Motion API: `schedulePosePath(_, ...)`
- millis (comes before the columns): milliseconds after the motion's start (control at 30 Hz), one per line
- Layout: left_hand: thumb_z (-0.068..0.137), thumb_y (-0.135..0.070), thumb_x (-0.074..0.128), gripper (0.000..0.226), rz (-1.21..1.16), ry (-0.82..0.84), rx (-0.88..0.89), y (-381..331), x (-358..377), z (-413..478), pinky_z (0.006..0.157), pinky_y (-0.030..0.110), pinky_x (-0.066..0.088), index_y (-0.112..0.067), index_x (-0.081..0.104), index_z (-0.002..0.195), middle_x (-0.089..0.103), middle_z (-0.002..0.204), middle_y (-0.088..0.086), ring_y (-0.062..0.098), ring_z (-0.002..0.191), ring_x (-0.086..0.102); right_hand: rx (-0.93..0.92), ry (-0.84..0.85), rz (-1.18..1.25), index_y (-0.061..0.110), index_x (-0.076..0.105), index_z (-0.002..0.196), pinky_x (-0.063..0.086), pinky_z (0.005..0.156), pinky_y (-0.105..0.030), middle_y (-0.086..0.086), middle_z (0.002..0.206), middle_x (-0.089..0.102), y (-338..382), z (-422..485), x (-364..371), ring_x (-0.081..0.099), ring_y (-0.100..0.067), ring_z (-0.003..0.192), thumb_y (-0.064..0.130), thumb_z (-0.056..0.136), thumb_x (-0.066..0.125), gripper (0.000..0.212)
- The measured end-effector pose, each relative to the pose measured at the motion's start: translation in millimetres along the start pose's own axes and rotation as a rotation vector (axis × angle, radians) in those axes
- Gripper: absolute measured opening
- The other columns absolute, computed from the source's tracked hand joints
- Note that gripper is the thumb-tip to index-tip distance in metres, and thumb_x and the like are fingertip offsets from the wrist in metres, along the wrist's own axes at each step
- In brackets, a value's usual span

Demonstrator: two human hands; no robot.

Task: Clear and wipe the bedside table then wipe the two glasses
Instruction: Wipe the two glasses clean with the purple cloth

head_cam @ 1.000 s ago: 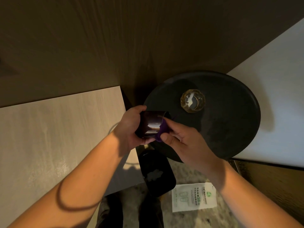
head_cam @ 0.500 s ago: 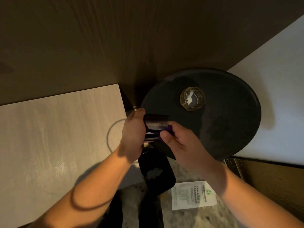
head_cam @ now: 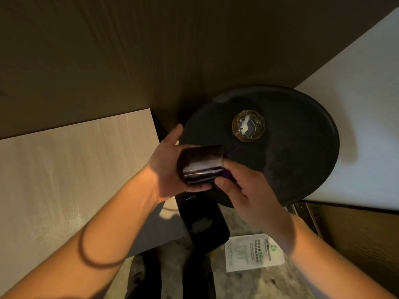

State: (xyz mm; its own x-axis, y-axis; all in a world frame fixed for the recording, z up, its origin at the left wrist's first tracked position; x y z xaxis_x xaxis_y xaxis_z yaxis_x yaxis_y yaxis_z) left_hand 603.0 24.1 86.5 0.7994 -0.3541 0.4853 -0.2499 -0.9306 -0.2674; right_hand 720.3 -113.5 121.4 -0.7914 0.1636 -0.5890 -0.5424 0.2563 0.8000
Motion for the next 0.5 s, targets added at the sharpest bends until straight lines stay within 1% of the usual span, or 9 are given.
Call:
schedulePosePath(33,0.098,-0.070,0.042,0.069,0.035,-0.051,-0.044,0,2,1,0.092,0.057,0.055,-0.015,0.070,0.128,0.077,0.116,0.018,0.037,0.110,0.069,-0.040,0.015,-0.077,0.014,0.062,0.130,0.045,0.086,-0.007,0.013,0.112,0.067,-1,-1,2,0.064,0.002,0.101,0.027,0.103,0.053,0.032)
schedulePosePath(100,0.102,-0.059,0.048,0.053,0.102,-0.196,-0.043,3,12,2,0.073,0.045,0.056,-0.015,0.066,0.124,0.077,0.101,0.015,0.032,0.091,0.072,-0.022,0.037,-0.098,0.012,0.062,0.129,0.044,0.082,-0.004,0.009,0.109,0.069,-2,-2,5,0.064,0.001,0.096,0.035,0.102,0.048,0.038)
schedulePosePath(200,0.103,-0.038,0.053,0.032,0.173,-0.372,0.108,7,21,4,0.060,0.035,0.056,-0.011,0.063,0.117,0.073,0.102,0.015,0.028,0.082,0.071,0.116,-0.009,0.043,0.012,0.065,0.127,0.051,0.080,-0.009,0.010,0.105,0.074,-5,-4,5,0.069,-0.001,0.097,0.029,0.105,0.049,0.032)
schedulePosePath(233,0.104,-0.032,0.052,0.027,0.223,-0.398,0.202,7,21,6,0.062,0.034,0.056,-0.009,0.063,0.113,0.072,0.103,0.014,0.026,0.082,0.069,0.177,-0.022,0.095,0.014,0.066,0.126,0.051,0.078,-0.010,0.014,0.100,0.075,-6,-4,5,0.070,0.002,0.095,0.023,0.106,0.050,0.027)
schedulePosePath(300,0.104,-0.025,0.048,0.024,0.407,-0.422,0.423,9,23,10,0.077,0.036,0.055,-0.009,0.065,0.108,0.068,0.105,0.007,0.023,0.089,0.065,0.294,-0.025,0.240,0.014,0.070,0.119,0.051,0.076,-0.010,0.020,0.089,0.075,-5,-4,3,0.069,0.006,0.088,0.016,0.107,0.050,0.023)
schedulePosePath(333,0.105,-0.024,0.046,0.025,0.496,-0.443,0.529,12,24,10,0.081,0.036,0.053,-0.011,0.067,0.108,0.069,0.104,0.002,0.021,0.092,0.065,0.358,-0.021,0.393,0.010,0.071,0.117,0.053,0.081,-0.013,0.016,0.091,0.077,-6,-3,2,0.071,0.002,0.092,0.015,0.107,0.050,0.024)
schedulePosePath(367,0.106,-0.025,0.045,0.025,0.579,-0.458,0.651,16,26,7,0.081,0.033,0.053,-0.015,0.067,0.107,0.069,0.101,-0.001,0.017,0.090,0.065,0.443,-0.027,0.625,0.006,0.072,0.116,0.057,0.090,-0.022,0.005,0.100,0.080,-8,-3,1,0.074,-0.007,0.101,0.015,0.106,0.049,0.026)
schedulePosePath(433,0.106,-0.027,0.042,0.025,0.761,-0.455,1.012,24,29,0,0.072,0.022,0.049,-0.018,0.065,0.106,0.066,0.095,-0.002,0.011,0.084,0.063,0.627,-0.086,1.114,0.000,0.072,0.113,0.059,0.097,-0.038,-0.017,0.114,0.077,-9,-4,-3,0.073,-0.027,0.112,0.015,0.100,0.052,0.028)
schedulePosePath(500,0.106,-0.028,0.040,0.031,0.877,-0.374,1.274,31,25,5,0.074,0.018,0.046,-0.010,0.064,0.115,0.065,0.101,0.001,0.011,0.087,0.062,0.696,-0.127,1.285,0.000,0.073,0.109,0.059,0.095,-0.041,-0.022,0.118,0.075,-9,-3,-6,0.073,-0.031,0.113,0.015,0.098,0.056,0.025)
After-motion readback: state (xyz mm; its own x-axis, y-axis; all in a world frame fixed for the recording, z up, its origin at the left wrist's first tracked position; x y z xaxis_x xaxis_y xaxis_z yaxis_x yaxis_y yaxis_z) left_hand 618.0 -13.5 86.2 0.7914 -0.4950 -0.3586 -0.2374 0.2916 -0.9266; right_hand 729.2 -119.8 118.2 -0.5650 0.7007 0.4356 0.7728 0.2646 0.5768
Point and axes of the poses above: each hand's wrist, its own z-axis towards the middle knuckle, its own x-axis out of the palm, y = z × x, the point moved 3 cm from there along z, towards the middle knuckle
